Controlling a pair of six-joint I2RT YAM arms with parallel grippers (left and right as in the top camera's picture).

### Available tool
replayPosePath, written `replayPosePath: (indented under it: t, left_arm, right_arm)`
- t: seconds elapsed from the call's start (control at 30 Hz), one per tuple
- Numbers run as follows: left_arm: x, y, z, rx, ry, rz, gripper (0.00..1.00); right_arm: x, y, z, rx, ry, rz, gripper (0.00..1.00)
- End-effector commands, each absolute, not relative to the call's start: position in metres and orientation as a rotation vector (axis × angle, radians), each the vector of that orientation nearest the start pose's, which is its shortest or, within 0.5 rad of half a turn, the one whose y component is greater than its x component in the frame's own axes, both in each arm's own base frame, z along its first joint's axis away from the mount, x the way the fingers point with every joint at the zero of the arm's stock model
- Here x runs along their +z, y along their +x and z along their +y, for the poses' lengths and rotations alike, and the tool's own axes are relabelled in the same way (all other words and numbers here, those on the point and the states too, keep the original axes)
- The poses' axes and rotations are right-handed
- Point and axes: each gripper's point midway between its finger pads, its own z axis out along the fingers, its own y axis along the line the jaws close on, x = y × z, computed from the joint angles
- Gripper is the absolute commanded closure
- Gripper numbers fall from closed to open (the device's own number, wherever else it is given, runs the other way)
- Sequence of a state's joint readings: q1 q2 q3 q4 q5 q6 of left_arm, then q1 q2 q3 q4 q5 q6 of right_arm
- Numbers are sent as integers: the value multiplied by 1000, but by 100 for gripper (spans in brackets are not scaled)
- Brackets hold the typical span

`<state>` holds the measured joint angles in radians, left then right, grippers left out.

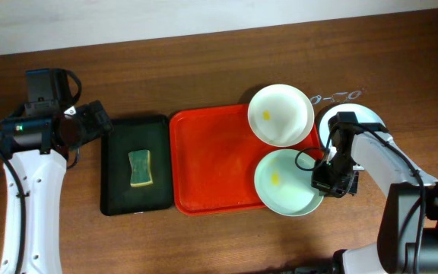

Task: Clean dirty plates on tray and stack at the side
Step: 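Pinch the rim of the yellow-stained white plate with the right gripper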

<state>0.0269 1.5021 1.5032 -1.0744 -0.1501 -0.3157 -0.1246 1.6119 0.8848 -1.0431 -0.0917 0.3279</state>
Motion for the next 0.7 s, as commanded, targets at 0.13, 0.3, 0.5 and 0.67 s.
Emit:
replayPosePath:
  t: [0.13, 0.3, 0.5, 0.67]
  left_arm:
    - [227, 363, 37, 98, -517, 2563, 1]
    - [227, 363, 37, 98, -517, 2563, 1]
    - [227, 363, 37, 98, -517, 2563, 1]
    - [227, 363, 37, 98, -518, 2563, 1]
  right_arm:
    - [31, 214, 76, 676, 528, 3251, 96]
    - [34, 255, 143, 798, 338, 3072, 96]
    - [26, 299, 138, 361, 149, 2879, 96]
    - [29, 305, 144, 364, 123, 2849, 96]
